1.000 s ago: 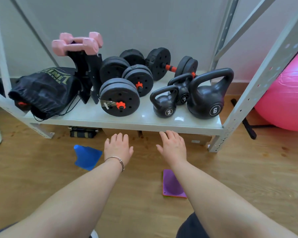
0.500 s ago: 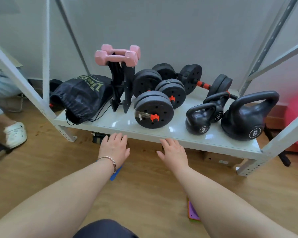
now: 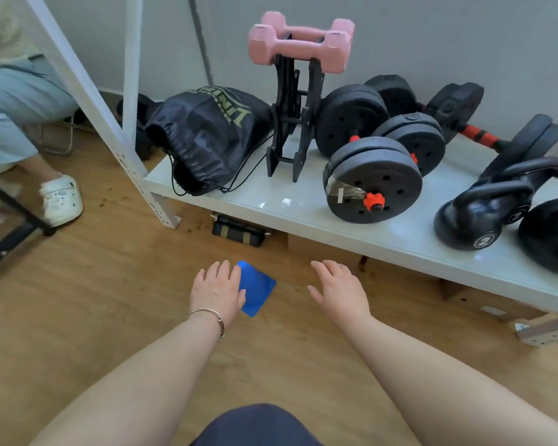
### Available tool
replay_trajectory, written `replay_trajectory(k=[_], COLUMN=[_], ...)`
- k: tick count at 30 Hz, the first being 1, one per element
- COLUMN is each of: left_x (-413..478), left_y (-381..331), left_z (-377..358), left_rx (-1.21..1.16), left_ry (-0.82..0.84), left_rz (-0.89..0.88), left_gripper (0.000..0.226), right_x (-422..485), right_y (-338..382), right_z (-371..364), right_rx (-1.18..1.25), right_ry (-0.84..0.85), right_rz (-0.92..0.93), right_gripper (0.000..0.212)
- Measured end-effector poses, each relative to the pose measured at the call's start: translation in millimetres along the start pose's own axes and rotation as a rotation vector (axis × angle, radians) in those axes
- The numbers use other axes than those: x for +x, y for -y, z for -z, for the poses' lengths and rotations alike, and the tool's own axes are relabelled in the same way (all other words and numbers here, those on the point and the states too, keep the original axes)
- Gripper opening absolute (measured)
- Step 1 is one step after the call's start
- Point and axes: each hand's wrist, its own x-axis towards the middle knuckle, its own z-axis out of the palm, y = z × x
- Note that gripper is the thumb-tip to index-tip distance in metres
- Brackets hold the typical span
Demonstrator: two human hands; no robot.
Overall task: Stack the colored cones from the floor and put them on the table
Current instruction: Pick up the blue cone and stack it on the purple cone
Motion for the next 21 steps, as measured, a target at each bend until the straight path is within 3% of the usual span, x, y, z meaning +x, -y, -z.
replay_trajectory(k=[14,21], left_x=[78.6,105.3], left_y=[56.0,54.7], left_z=[-125.5,-171.2], left_rx=[-0.095,-0.326], left_ry=[0.206,0.346], left_rz=[0.078,0.053], left_gripper=[0.051,0.057], right_x=[82.5,104.5], right_y=[41.3,74.0], right_z=[-95.9,-145.4], right_rx=[-0.056,0.027], right_ry=[0.185,0.334], right_rz=[-0.009,-0.025], right_gripper=[0.049,0.048])
